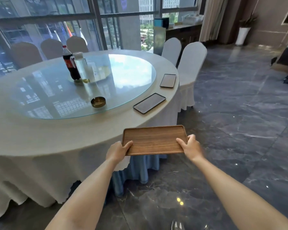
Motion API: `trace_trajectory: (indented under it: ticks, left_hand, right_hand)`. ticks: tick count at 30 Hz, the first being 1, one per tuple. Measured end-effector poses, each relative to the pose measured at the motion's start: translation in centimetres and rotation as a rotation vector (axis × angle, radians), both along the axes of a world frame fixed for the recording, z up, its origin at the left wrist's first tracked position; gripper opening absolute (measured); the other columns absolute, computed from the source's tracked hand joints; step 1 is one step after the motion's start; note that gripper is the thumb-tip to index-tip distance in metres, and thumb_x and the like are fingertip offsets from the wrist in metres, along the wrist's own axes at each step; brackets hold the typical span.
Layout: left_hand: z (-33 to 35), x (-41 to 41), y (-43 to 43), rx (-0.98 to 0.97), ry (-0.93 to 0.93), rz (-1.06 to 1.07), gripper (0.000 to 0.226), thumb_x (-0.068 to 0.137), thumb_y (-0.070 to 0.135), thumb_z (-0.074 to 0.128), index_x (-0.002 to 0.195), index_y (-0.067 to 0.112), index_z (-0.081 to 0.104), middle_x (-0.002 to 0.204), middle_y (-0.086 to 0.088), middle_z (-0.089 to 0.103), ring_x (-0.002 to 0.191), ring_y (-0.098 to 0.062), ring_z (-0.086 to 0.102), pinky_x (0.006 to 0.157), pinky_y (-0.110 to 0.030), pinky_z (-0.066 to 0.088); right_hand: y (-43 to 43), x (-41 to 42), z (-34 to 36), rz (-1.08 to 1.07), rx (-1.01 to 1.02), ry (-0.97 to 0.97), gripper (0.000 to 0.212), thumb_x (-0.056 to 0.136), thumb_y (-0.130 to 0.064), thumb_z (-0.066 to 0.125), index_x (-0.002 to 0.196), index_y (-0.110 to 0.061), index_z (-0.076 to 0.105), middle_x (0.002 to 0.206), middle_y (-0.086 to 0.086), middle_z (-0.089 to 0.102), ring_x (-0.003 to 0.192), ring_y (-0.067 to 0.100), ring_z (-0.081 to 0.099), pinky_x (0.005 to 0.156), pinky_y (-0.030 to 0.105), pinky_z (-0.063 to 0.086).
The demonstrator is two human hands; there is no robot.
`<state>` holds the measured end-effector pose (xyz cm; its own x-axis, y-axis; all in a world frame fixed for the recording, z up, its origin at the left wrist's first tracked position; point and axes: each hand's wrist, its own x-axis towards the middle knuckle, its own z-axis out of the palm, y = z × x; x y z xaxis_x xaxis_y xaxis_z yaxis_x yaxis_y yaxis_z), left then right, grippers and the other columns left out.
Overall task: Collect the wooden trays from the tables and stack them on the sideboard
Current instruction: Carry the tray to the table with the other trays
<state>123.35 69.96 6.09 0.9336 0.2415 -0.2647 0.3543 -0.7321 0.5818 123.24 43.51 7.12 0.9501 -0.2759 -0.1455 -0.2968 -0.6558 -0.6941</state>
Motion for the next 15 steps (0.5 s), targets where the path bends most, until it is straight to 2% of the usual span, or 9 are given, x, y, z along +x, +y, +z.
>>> trace_trajectory:
  ticks: [5,8,13,15]
  left_hand:
    - [0.4,8.3,-4.1,-0.012,0.021,0.005,0.048,0.091,0.053,0.041,0.058,0.019,0.048,0.055,0.001,0.053,0.057,-0.018,0.053,0.063,-0.031,0.040]
    - [0.2,13.0,-6.0,-0.031,0.031,0.045,0.052,0.091,0.053,0.042,0.055,0.016,0.049,0.054,-0.001,0.053,0.063,-0.023,0.055,0.069,-0.032,0.042]
    - [-1.1,19.1,-6.8,-0.039,0.036,0.086,0.052,0.094,0.049,0.039,0.054,0.017,0.047,0.055,0.000,0.051,0.054,-0.016,0.051,0.054,-0.027,0.038]
    - [-2.2,21.4,-6.4,-0.035,0.037,0.112,0.051,0.096,0.046,0.036,0.054,0.018,0.046,0.055,0.001,0.051,0.059,-0.021,0.054,0.062,-0.029,0.040]
  right_hand:
    - [-4.1,9.5,0.4,0.074,-0.049,0.002,0.057,0.090,-0.046,0.049,0.125,-0.001,0.039,0.122,0.019,0.059,0.109,0.035,0.057,0.081,0.038,0.043]
    - [-6.2,15.0,0.6,0.109,-0.061,-0.010,0.056,0.091,-0.044,0.049,0.125,-0.001,0.039,0.121,0.018,0.060,0.108,0.035,0.057,0.076,0.035,0.040]
    - [-7.0,23.4,-0.2,0.198,-0.072,0.024,0.053,0.092,-0.043,0.047,0.124,-0.002,0.040,0.120,0.019,0.060,0.108,0.035,0.058,0.077,0.036,0.042]
    - [-6.8,26.7,-1.0,0.239,-0.089,0.033,0.049,0.093,-0.041,0.045,0.122,-0.002,0.041,0.119,0.019,0.061,0.106,0.035,0.058,0.073,0.033,0.038]
